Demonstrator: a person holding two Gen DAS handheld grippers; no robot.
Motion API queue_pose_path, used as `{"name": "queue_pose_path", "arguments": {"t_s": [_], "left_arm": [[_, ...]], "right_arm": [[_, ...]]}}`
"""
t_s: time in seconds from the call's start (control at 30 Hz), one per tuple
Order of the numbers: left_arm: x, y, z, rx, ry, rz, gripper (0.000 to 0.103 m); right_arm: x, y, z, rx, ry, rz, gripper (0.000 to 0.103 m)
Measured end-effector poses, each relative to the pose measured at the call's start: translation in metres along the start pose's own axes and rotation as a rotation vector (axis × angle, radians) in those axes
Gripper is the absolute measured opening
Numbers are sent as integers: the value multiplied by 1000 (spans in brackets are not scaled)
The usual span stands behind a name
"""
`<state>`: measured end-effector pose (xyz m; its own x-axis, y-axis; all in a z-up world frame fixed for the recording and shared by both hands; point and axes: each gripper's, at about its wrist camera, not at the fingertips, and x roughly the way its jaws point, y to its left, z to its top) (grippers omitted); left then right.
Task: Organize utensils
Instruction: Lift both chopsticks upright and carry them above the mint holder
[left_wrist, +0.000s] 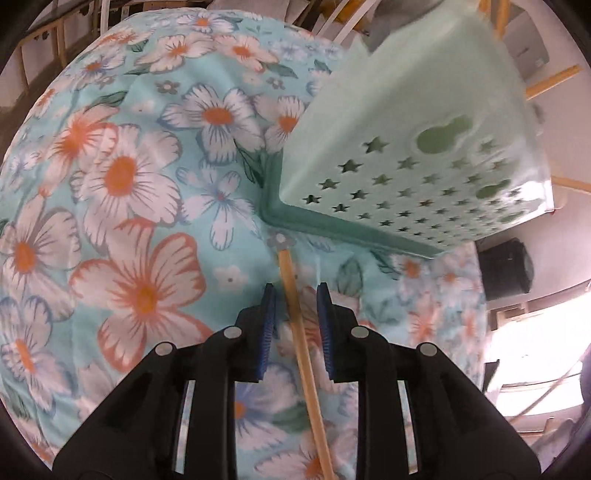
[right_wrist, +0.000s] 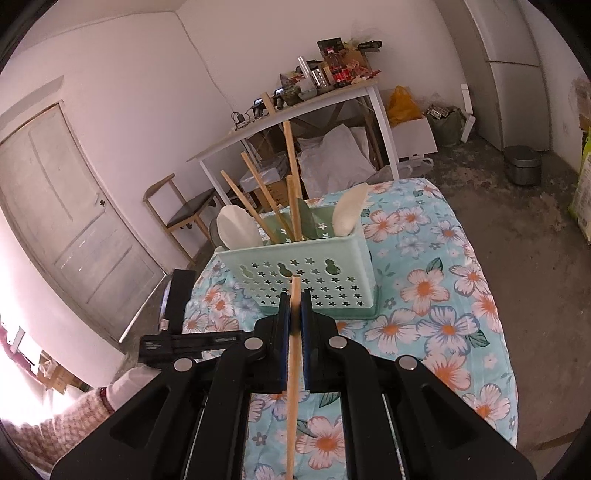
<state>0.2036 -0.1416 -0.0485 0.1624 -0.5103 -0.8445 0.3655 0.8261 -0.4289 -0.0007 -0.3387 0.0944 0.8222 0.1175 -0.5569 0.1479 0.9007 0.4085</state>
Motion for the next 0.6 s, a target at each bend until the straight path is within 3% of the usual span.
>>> {"name": "queue_pose_path", "arguments": {"t_s": [0.1,0.27,0.6], "left_arm": [[3,-3,1,11,-12,39,9],[-11,0,-3,6,-44,29,5],[-134,-23,-18,92,-289,-103,6]], "right_arm": [[1,-4,1,12,4,6,6],[2,-5,2,15,1,13,6],[-12,2,7,3,-47,40,6]]}}
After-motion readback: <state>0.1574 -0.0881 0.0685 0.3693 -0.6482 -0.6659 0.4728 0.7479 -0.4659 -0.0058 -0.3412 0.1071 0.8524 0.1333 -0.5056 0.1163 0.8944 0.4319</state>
